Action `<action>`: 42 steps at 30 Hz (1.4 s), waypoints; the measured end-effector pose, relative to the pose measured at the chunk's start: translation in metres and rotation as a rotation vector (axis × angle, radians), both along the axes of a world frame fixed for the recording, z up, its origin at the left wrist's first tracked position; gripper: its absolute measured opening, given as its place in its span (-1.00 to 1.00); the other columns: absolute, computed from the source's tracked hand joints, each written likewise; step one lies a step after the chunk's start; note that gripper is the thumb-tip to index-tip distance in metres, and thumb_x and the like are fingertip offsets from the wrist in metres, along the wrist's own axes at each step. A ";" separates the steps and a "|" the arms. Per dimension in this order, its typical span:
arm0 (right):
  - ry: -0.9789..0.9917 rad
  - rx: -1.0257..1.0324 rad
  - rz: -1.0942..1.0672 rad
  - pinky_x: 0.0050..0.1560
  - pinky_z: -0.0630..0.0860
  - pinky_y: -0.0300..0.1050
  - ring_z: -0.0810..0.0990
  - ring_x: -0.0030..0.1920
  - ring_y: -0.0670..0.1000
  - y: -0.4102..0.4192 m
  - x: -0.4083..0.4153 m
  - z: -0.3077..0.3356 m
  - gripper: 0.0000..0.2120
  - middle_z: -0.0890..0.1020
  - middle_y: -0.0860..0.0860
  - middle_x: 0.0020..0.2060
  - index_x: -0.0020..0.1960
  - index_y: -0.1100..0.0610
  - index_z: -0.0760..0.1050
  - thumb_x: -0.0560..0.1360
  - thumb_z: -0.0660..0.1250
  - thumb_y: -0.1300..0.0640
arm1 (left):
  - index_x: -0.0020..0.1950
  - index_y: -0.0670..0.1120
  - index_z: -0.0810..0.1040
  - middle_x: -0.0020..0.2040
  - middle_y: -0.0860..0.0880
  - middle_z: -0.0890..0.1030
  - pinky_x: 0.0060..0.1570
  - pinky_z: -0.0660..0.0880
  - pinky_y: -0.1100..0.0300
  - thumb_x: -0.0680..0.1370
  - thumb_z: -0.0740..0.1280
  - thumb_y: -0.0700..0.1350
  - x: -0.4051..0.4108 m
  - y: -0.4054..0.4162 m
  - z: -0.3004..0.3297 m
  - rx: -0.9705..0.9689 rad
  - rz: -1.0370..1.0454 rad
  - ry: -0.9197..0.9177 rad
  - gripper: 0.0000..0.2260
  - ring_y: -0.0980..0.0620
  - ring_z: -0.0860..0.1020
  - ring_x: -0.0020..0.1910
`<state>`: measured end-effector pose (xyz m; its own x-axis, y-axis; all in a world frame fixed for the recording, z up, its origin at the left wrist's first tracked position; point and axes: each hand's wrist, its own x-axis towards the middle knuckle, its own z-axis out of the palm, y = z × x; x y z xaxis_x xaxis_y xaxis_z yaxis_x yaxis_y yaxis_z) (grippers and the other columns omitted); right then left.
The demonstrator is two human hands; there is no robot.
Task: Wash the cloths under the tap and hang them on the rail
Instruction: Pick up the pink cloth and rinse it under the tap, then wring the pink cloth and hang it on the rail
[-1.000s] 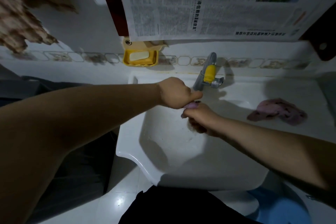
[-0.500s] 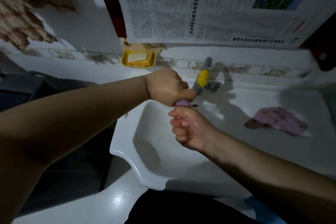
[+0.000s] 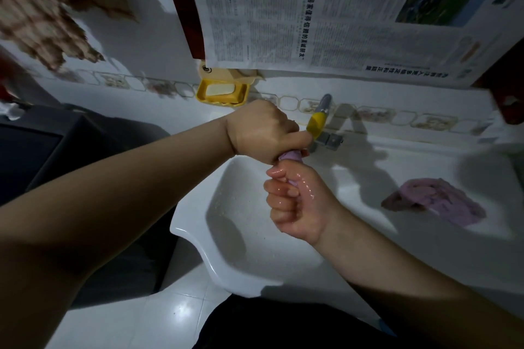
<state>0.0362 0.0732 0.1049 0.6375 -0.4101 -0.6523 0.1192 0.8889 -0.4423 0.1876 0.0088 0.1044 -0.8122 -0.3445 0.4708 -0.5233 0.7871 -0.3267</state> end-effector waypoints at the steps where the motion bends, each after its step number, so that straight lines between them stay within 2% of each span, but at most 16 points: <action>1: 0.001 -0.007 0.002 -0.62 -0.06 -0.31 0.07 -0.67 -0.13 0.002 -0.001 0.000 -0.63 0.15 -0.07 -0.63 -0.50 0.03 0.16 0.45 0.13 0.21 | -0.08 -0.07 0.32 -0.49 -0.02 0.45 -0.53 0.19 0.27 0.53 0.35 0.01 -0.001 0.001 0.000 -0.003 0.000 0.009 -0.75 -0.06 0.44 -0.58; 4: 0.069 -0.091 0.004 -0.61 -0.03 -0.31 0.10 -0.64 -0.13 -0.001 -0.003 -0.006 -0.66 0.19 -0.08 -0.60 -0.43 0.04 0.21 0.48 0.19 0.21 | -0.08 -0.09 0.35 -0.47 -0.04 0.46 -0.55 0.24 0.26 0.56 0.30 0.02 -0.001 0.007 -0.007 0.018 0.051 0.035 -0.78 -0.05 0.44 -0.57; 7: 0.620 -0.828 0.130 -0.44 0.32 -0.18 0.40 -0.46 -0.03 -0.019 -0.015 -0.029 -0.84 0.44 -0.05 -0.42 -0.22 0.09 0.39 0.45 0.35 0.09 | -0.10 -0.10 0.36 -0.38 -0.10 0.50 -0.54 0.22 0.24 0.51 0.36 -0.02 -0.003 0.015 -0.033 0.116 0.314 0.081 -0.78 -0.11 0.48 -0.51; 9: 0.932 -1.200 0.294 -0.09 0.48 -0.05 0.52 -0.07 0.01 -0.033 -0.024 -0.046 -0.62 0.50 -0.05 -0.02 0.16 0.05 0.40 0.42 0.41 -0.03 | -0.01 -0.14 0.43 -0.19 -0.16 0.51 -0.47 0.29 0.15 0.53 0.34 -0.02 -0.008 0.024 -0.053 0.297 0.573 0.072 -0.79 -0.16 0.54 -0.31; 11: 0.796 -1.101 0.335 0.18 0.43 -0.05 0.42 0.20 -0.01 -0.043 -0.038 -0.064 -0.36 0.34 -0.03 0.25 0.39 0.01 0.23 0.41 0.45 -0.01 | 0.13 -0.14 0.45 0.03 -0.17 0.47 -0.28 0.42 0.04 0.57 0.26 0.07 -0.009 0.035 -0.068 0.544 0.905 0.045 -0.70 -0.16 0.52 -0.04; 13: 0.611 -0.799 0.423 0.18 0.39 -0.08 0.40 0.24 0.00 -0.046 -0.052 -0.085 -0.35 0.36 -0.01 0.23 0.39 0.03 0.26 0.40 0.45 -0.08 | 0.17 -0.13 0.42 0.08 -0.15 0.45 -0.10 0.48 0.02 0.48 0.39 0.11 -0.003 0.045 -0.079 0.831 1.151 0.060 -0.58 -0.15 0.51 0.02; 15: 0.820 -0.795 0.880 0.07 0.38 -0.06 0.46 0.16 0.10 -0.039 -0.068 -0.110 -0.33 0.46 0.08 0.14 0.26 0.09 0.38 0.29 0.37 -0.27 | 0.12 -0.14 0.43 -0.07 -0.11 0.49 -0.22 0.51 0.11 0.39 0.51 0.08 0.001 0.054 -0.088 1.238 1.231 0.250 -0.53 -0.07 0.55 -0.17; 17: 1.173 -0.896 1.134 0.14 0.37 0.01 0.46 0.20 0.19 -0.033 -0.078 -0.137 -0.44 0.46 0.15 0.21 0.27 0.12 0.36 0.39 0.27 -0.16 | 0.08 -0.24 0.48 -0.27 -0.11 0.49 -0.43 0.48 0.21 0.41 0.51 -0.02 0.002 0.063 -0.097 1.644 1.130 0.584 -0.59 0.01 0.48 -0.42; 20: 1.016 -0.909 0.581 0.00 0.46 -0.04 0.59 0.03 0.15 -0.034 -0.058 -0.137 -0.62 0.60 0.10 -0.02 0.16 0.19 0.47 0.59 0.14 -0.10 | 0.18 -0.28 0.46 -0.26 -0.14 0.47 -0.39 0.49 0.20 0.48 0.45 -0.14 -0.002 0.080 -0.105 1.914 0.935 0.931 -0.63 0.01 0.44 -0.37; 22: 0.719 -0.623 0.282 -0.20 0.50 -0.10 0.63 -0.20 0.08 -0.036 -0.035 -0.121 -0.55 0.62 0.07 -0.25 0.00 0.20 0.52 0.58 0.11 -0.17 | 0.21 -0.17 0.45 -0.13 -0.12 0.55 -0.22 0.59 0.15 0.55 0.36 -0.17 -0.007 0.085 -0.102 1.891 0.898 1.019 -0.74 0.02 0.54 -0.22; 24: 0.630 -0.635 0.204 -0.31 0.47 -0.15 0.58 -0.30 0.01 -0.038 -0.019 -0.110 -0.70 0.59 0.10 -0.26 -0.11 0.12 0.47 0.56 0.22 -0.11 | 0.20 -0.16 0.49 -0.12 -0.09 0.57 -0.11 0.61 0.13 0.61 0.25 -0.10 -0.011 0.087 -0.096 1.792 0.896 1.111 -0.79 0.05 0.56 -0.19; 27: 0.532 -0.587 0.051 -0.21 0.48 -0.10 0.57 -0.23 0.05 -0.041 -0.008 -0.106 -0.96 0.58 0.15 -0.14 -0.05 0.13 0.44 0.55 0.29 0.18 | 0.12 -0.13 0.54 -0.12 -0.08 0.56 -0.02 0.58 0.13 0.65 0.16 0.03 -0.003 0.091 -0.084 1.699 0.893 1.244 -0.72 0.04 0.54 -0.19; 30: 0.325 -0.366 -0.010 -0.09 0.48 -0.01 0.54 -0.23 0.12 -0.042 0.000 -0.106 -0.87 0.53 0.16 -0.26 -0.12 0.17 0.49 0.54 0.21 0.32 | 0.16 -0.07 0.56 0.05 -0.08 0.64 0.08 0.56 0.13 0.64 0.09 0.12 0.014 0.095 -0.073 1.616 0.806 1.394 -0.63 -0.02 0.61 0.03; 36: 0.640 -0.790 0.054 -0.33 0.37 -0.24 0.46 -0.23 0.02 -0.039 0.026 -0.090 -0.80 0.51 0.04 -0.24 -0.12 0.12 0.45 0.57 0.09 0.28 | -0.02 -0.18 0.58 -0.12 -0.15 0.67 0.00 0.59 0.06 0.60 0.24 0.06 0.075 0.091 -0.053 1.107 0.784 2.168 -0.68 -0.09 0.66 -0.08; 40: 0.730 -1.041 0.466 -0.28 0.34 -0.22 0.47 -0.19 0.00 -0.029 0.059 -0.073 -0.75 0.51 -0.03 -0.29 -0.17 0.09 0.45 0.59 0.15 -0.02 | 0.08 -0.18 0.55 -0.06 -0.15 0.67 -0.23 0.59 0.12 0.56 0.26 0.16 0.109 0.095 -0.041 1.183 0.796 2.175 -0.60 -0.09 0.66 -0.07; 42: 0.662 -1.034 0.590 -0.16 0.41 -0.18 0.55 -0.14 -0.06 -0.020 0.085 -0.064 -0.65 0.56 -0.08 -0.16 0.08 0.02 0.43 0.53 0.16 -0.24 | 0.14 -0.19 0.53 -0.02 -0.15 0.68 -0.15 0.59 0.13 0.54 0.31 0.10 0.133 0.097 -0.028 1.265 0.670 2.112 -0.63 -0.08 0.67 -0.03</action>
<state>0.1210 0.0530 0.0411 0.5768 -0.6716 -0.4651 -0.6526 -0.0363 -0.7568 0.3204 0.1059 0.0766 0.4296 -0.8176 -0.3833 0.4471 -0.1762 0.8769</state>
